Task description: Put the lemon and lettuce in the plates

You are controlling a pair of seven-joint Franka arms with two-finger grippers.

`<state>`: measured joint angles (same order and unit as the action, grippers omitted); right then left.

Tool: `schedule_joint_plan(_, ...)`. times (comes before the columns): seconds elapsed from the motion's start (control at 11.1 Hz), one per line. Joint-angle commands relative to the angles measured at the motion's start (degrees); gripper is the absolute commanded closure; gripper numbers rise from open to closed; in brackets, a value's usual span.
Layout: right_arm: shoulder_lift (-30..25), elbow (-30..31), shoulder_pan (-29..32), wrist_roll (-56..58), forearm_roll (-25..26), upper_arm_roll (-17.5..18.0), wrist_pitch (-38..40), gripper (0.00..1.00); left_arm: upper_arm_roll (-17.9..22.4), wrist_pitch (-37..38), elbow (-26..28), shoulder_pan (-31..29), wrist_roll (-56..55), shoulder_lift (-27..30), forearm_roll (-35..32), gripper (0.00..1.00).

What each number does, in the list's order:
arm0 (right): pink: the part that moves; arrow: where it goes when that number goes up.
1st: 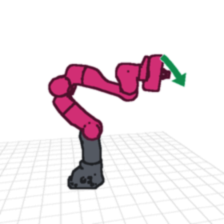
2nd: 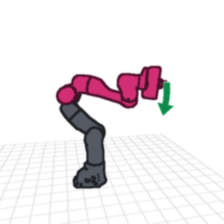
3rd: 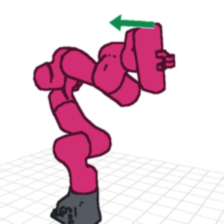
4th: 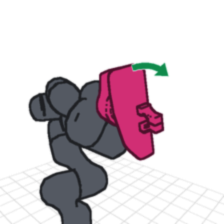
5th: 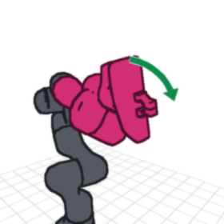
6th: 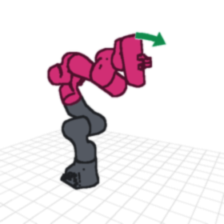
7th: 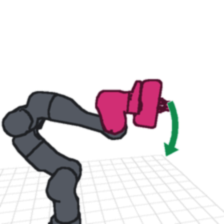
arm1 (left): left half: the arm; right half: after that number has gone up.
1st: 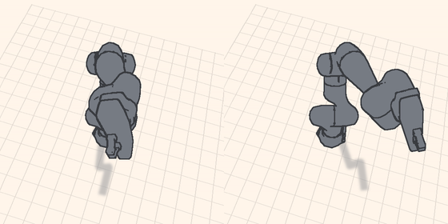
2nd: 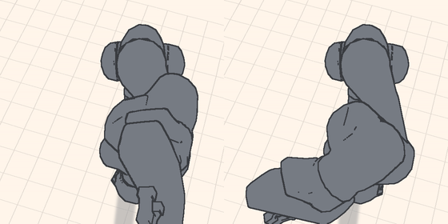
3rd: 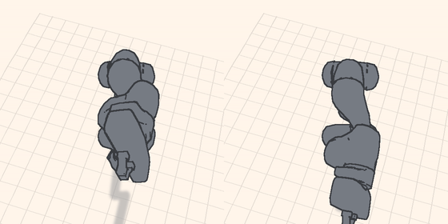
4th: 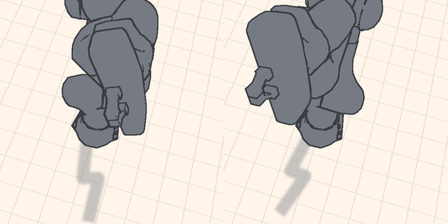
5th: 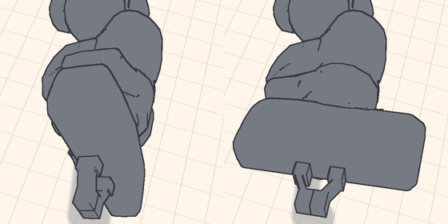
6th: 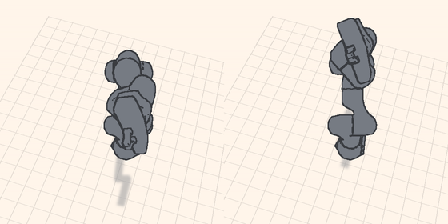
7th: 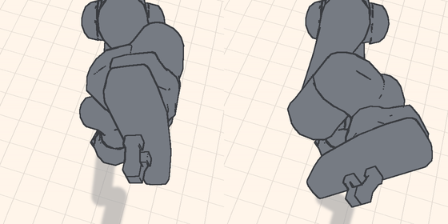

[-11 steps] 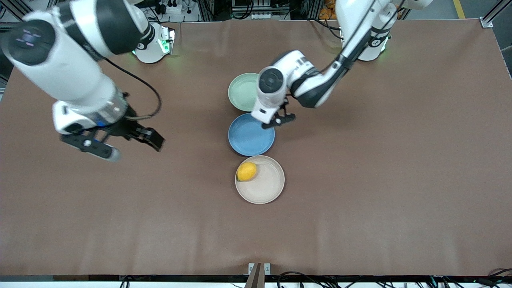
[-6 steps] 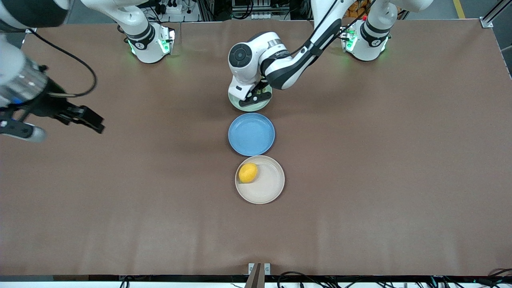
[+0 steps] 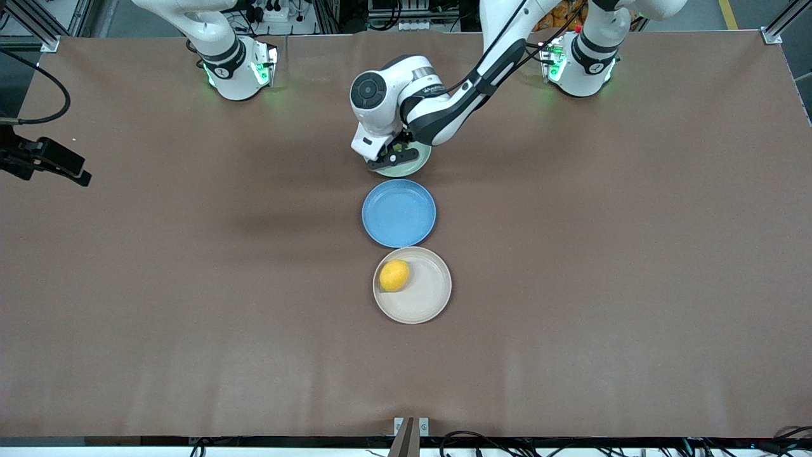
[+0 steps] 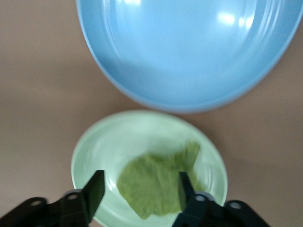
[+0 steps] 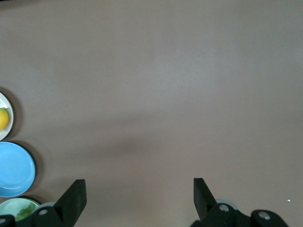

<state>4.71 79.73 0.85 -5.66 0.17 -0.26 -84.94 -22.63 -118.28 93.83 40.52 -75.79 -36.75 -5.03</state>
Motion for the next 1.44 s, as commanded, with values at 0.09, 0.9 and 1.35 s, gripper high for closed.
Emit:
schedule_joint_plan(0.09,-5.84,6.31,1.35,3.9,-0.97,-0.71,-1.11,0.0,6.2,4.89,-0.49,-8.93,6.24,8.35,-1.56,0.0)
schedule_joint_plan(0.9,-7.34,8.33,-1.28,5.66,-0.97,-2.03,-1.11,0.0,5.93,5.34,-0.49,-36.27,40.33,13.36,-2.52,0.0)
schedule_joint_plan(1.35,-6.91,8.07,-4.45,5.48,-0.97,-4.58,-0.76,0.0,9.77,10.53,0.13,-41.4,63.65,19.94,-1.57,0.0)
